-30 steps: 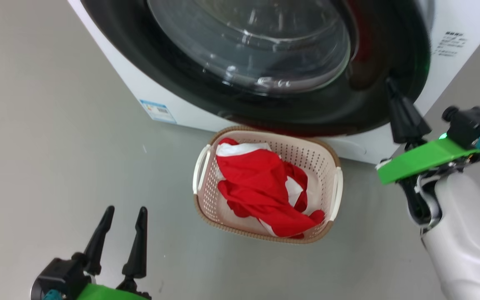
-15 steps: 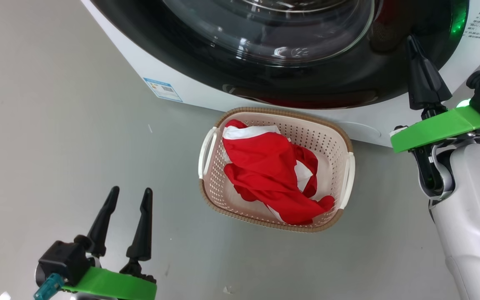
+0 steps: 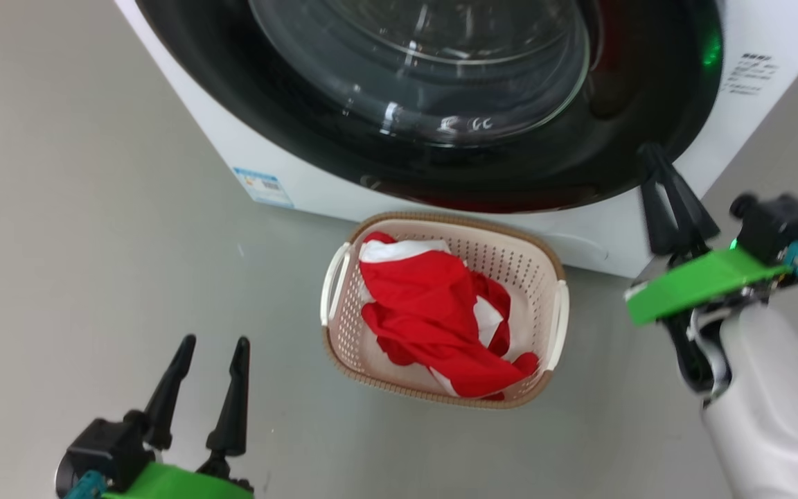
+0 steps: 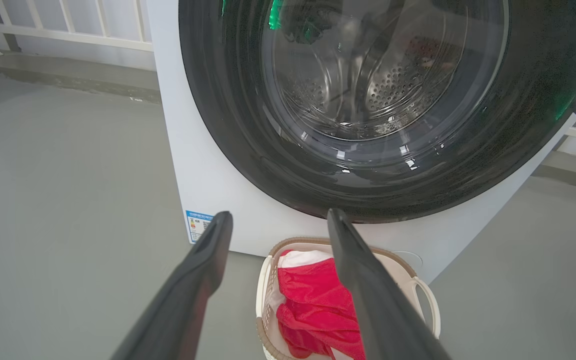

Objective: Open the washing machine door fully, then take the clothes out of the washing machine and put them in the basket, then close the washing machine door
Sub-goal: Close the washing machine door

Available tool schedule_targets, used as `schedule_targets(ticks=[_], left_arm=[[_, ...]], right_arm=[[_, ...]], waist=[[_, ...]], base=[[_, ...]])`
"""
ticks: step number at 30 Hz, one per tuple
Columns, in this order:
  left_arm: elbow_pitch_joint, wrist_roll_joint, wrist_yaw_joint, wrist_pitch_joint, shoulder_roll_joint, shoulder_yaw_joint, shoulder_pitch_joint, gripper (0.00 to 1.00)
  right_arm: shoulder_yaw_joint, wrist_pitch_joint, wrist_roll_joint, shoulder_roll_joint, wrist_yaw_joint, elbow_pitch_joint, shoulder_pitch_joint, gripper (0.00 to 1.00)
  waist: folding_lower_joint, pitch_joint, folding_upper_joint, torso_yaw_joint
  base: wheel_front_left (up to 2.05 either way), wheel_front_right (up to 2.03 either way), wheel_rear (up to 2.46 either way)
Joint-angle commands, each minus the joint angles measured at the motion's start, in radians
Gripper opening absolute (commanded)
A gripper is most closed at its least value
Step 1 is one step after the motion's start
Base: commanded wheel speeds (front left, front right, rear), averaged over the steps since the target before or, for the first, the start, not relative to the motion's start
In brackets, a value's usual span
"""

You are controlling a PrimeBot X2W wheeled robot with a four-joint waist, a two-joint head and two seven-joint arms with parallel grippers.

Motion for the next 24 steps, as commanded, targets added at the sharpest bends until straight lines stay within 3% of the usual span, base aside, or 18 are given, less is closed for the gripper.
schedule_targets(ticks=[1,24], left_arm=[[-0.017,0.006,-0.006,-0.009,0.031,0.034,0.011,1.0],[0.001,0.012,-0.006,-0.009,0.091,0.097,0.084,1.0]], right_arm=[[0.028,-0.006,0.004,0.01,-0.004,-0.032,0.022,1.0],[0.046,-0.006,0.01,-0.002,-0.004,-0.118,0.324,1.0]], waist=[[0.0,-0.029,0.0,-0.018],[0.0,-0.153,0.0,-0.18]], base=[[0.0,0.0,0.0],[0.0,0.0,0.0]])
